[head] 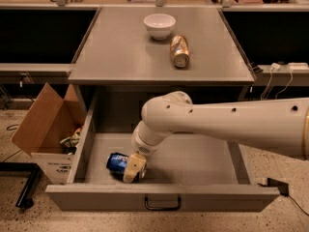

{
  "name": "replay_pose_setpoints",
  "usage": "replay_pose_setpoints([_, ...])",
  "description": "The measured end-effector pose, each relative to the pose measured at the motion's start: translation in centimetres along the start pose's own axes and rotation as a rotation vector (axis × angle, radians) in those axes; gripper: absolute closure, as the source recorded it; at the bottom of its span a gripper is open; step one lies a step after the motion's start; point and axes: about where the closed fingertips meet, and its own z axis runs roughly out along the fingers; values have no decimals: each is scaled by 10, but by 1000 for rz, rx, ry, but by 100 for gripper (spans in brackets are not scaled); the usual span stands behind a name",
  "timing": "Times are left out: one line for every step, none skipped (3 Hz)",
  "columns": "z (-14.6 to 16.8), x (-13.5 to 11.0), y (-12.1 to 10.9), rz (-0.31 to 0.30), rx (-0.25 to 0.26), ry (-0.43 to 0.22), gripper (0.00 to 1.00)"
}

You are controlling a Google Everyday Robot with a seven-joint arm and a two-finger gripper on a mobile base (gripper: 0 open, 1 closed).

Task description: Pick pepsi can from top drawer and place on counter

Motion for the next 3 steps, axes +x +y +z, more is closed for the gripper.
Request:
replay_pose_setpoints([21, 19, 0, 31, -20, 24, 27])
replay_pose_setpoints([20, 29, -5, 48, -6, 33, 50])
replay_pose_setpoints([8, 26, -8, 46, 14, 19, 81])
